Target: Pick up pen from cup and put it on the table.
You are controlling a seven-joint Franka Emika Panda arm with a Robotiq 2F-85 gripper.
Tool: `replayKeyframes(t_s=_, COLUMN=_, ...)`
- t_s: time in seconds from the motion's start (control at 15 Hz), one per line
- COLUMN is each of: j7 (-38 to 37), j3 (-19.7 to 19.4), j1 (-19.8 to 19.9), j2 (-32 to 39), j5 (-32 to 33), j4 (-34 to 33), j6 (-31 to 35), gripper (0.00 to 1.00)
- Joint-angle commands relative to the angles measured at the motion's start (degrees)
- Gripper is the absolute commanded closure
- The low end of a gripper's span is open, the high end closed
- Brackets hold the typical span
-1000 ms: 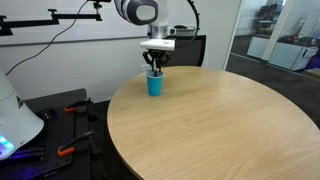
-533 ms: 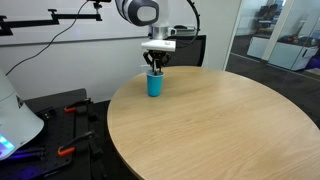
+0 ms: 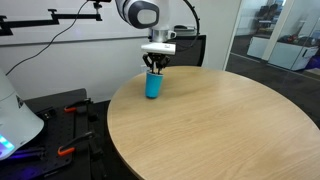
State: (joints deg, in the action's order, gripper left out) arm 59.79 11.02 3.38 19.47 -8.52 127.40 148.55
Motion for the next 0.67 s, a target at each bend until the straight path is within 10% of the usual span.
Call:
replayKeyframes(t_s=0.0, j7=2.0, j3=1.2, j1=1.6, j2=-2.1, j5=-2.1, j4=2.4, j6=0.4, gripper=0.67)
replayKeyframes(t_s=0.4, j7=4.6, j3=2.0, j1=3.0, j2=-2.6, j5=-5.2, j4=4.2, j6=1.0, gripper=0.66)
replayKeyframes(t_s=0.6, j7=8.1, j3=2.4, j1=3.4, j2=-1.8, j5=-7.3, j4=4.0, j6=1.4, gripper=0.96)
